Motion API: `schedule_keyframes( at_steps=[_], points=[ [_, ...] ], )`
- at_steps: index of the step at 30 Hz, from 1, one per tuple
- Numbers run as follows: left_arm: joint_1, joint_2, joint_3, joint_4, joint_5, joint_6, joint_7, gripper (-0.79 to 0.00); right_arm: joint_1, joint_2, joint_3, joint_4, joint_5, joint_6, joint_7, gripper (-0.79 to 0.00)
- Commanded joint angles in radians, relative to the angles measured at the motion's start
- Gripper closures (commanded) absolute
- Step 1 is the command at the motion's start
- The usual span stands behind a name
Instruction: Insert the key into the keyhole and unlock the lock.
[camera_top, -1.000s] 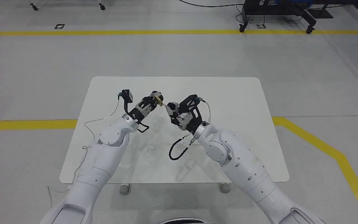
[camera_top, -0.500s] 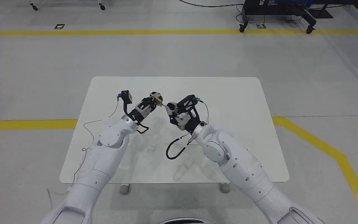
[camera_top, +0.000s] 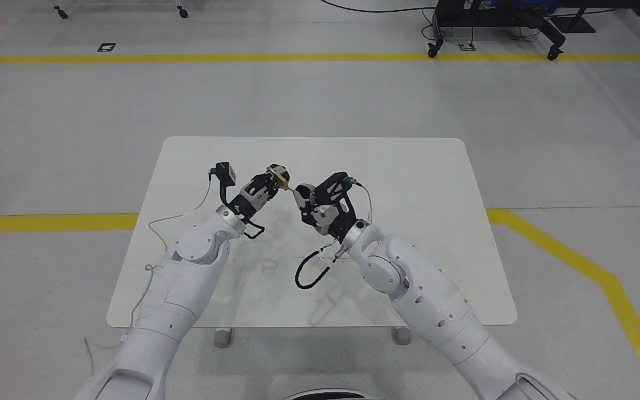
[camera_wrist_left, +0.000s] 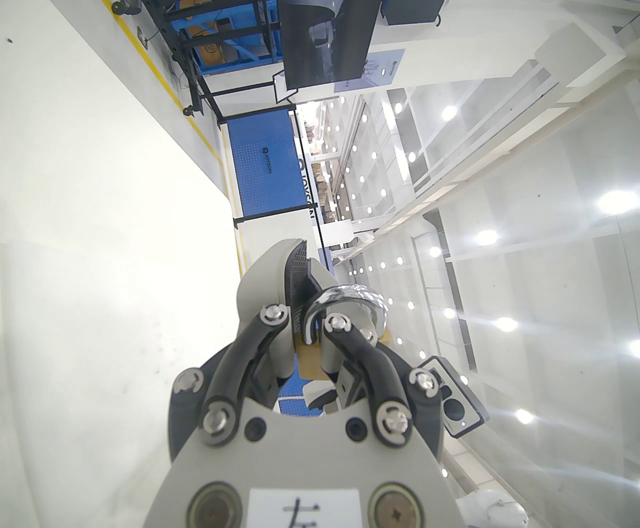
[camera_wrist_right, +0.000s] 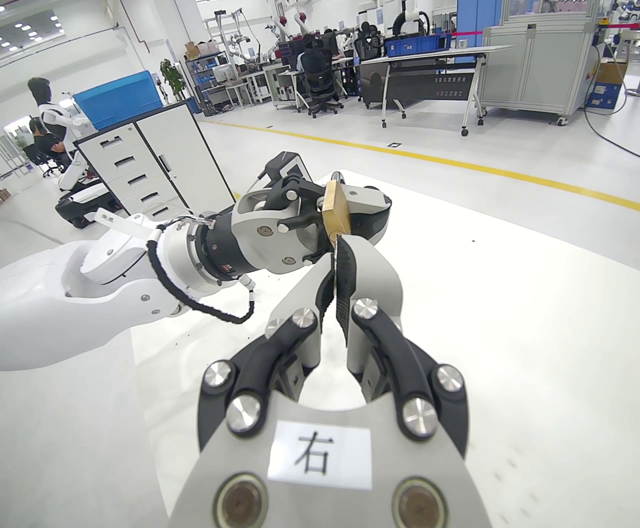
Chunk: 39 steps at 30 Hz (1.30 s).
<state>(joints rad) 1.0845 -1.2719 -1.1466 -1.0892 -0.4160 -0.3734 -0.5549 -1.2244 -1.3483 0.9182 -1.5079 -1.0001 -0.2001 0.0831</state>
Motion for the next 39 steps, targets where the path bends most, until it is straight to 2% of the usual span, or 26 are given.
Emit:
schedule_keyframes(
  at_steps=[1,29,39],
  points=[
    [-0.001,-0.001,-0.001,0.002,-0.002,0.002,-0.001,0.0,0.002,-0.001,-0.002,0.001,0.0,0.001,0.003,0.0],
    [-0.033,-0.017,-0.003,0.053,-0.034,0.011,-0.045,0.0,0.039,-0.031,-0.032,0.043,-0.049,0.071,-0.028,0.0],
    [-0.047,-0.026,-0.006,0.08,-0.126,0.068,-0.103,0.0,0.037,-0.041,-0.039,0.047,-0.086,0.102,-0.07,0.0]
  ],
)
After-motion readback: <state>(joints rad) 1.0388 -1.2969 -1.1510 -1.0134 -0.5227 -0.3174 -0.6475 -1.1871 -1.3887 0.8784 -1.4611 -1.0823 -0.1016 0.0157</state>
